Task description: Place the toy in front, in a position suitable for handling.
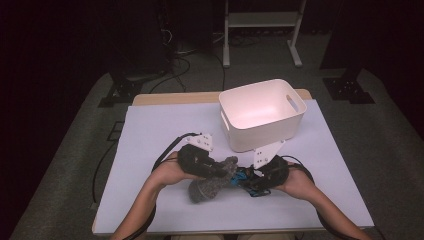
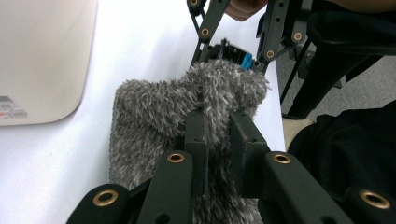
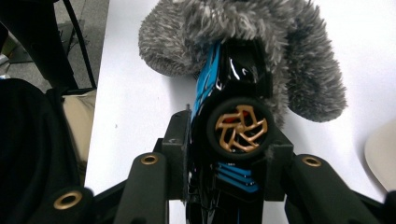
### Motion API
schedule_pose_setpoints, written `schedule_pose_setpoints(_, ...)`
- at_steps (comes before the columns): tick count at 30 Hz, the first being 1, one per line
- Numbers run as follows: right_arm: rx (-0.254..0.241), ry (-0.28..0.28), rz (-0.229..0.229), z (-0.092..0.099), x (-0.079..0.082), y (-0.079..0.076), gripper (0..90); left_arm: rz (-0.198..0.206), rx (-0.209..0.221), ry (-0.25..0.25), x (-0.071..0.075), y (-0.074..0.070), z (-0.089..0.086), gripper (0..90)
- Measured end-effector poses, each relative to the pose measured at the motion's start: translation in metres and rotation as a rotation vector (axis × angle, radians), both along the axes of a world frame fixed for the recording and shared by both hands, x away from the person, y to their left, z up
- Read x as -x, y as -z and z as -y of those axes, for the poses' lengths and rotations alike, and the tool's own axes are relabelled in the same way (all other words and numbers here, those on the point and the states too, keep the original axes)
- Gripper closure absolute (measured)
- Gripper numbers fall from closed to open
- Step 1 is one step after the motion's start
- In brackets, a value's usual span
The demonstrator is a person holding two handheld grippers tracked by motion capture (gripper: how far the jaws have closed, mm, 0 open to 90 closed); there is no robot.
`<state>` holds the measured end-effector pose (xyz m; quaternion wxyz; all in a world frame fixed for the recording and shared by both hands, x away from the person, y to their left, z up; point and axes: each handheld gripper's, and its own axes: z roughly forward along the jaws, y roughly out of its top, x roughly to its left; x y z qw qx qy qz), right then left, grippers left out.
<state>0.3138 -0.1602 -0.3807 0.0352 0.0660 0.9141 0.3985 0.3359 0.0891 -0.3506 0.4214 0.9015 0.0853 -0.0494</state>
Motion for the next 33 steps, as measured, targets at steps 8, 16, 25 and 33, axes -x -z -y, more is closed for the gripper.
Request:
schedule_pose_setpoints(8,-0.009,0.013,0.004,0.005,0.002,-0.001,61.8,-0.014,0.009,0.006,-0.002,0.002,0.001,78.9)
schedule_pose_setpoints(16,-0.025,0.005,-0.003,-0.007,-0.003,-0.002,61.9,0.008,0.011,-0.015,-0.001,-0.006,-0.008,78.9)
schedule_pose_setpoints(25,-0.069,-0.023,-0.004,-0.028,-0.009,-0.007,62.2,0.074,-0.025,-0.017,0.002,-0.030,-0.009,79.0)
schedule_pose_setpoints(33,-0.038,-0.010,-0.010,-0.017,-0.009,-0.011,58.1,0.070,-0.010,-0.005,0.000,-0.028,0.001,78.9)
